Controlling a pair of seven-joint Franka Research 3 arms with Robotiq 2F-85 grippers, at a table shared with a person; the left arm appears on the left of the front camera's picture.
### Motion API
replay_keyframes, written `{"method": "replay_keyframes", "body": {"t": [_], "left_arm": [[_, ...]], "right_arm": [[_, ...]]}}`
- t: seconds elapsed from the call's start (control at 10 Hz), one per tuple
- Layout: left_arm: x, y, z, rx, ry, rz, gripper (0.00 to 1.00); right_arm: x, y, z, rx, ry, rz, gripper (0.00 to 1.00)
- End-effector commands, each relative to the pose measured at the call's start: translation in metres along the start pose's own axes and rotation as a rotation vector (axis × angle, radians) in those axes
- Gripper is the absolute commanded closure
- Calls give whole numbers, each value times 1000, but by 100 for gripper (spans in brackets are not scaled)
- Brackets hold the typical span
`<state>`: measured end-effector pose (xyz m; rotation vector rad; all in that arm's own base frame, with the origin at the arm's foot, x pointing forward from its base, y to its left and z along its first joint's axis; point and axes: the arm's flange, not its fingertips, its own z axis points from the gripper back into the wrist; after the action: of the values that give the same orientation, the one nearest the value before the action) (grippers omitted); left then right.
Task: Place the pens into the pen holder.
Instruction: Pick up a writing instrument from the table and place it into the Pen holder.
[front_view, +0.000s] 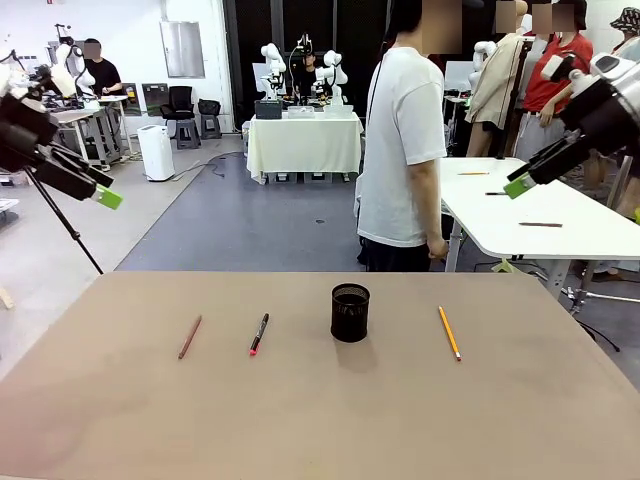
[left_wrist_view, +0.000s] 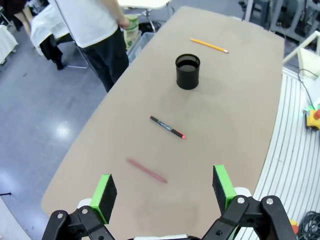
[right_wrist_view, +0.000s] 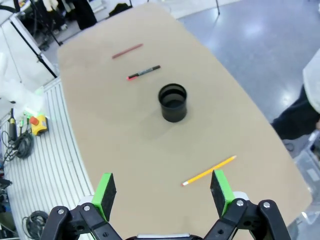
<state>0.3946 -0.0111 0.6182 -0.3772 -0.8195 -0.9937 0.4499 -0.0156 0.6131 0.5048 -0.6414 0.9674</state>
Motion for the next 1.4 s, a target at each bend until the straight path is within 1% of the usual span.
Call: {"method": "replay_keyframes", "body": {"t": [0.0, 0.3, 0.5, 0.6, 0.7, 0.8, 1.3], "left_arm": [[2, 5, 1, 23, -31, 26, 0], [-2, 10, 9, 48, -20, 14, 0], [-7, 12, 11, 60, -29, 12, 0], [-10, 13, 10, 59, -25, 17, 0], [-12, 13, 8, 78, -14, -10, 0], [-4, 12, 11, 54, -25, 25, 0], [-4, 12, 11, 54, -25, 25, 0]], "right_arm": [[-4, -10, 5, -49, -10, 43, 0], [-12, -24, 17, -54, -25, 19, 0], [-13, -27, 18, -70, -23, 14, 0], [-14, -28, 19, -67, -24, 18, 0], [-13, -26, 17, -85, -47, 59, 0], [-18, -23, 19, -61, 2, -8, 0], [-18, -23, 19, -61, 2, -8, 0]]}}
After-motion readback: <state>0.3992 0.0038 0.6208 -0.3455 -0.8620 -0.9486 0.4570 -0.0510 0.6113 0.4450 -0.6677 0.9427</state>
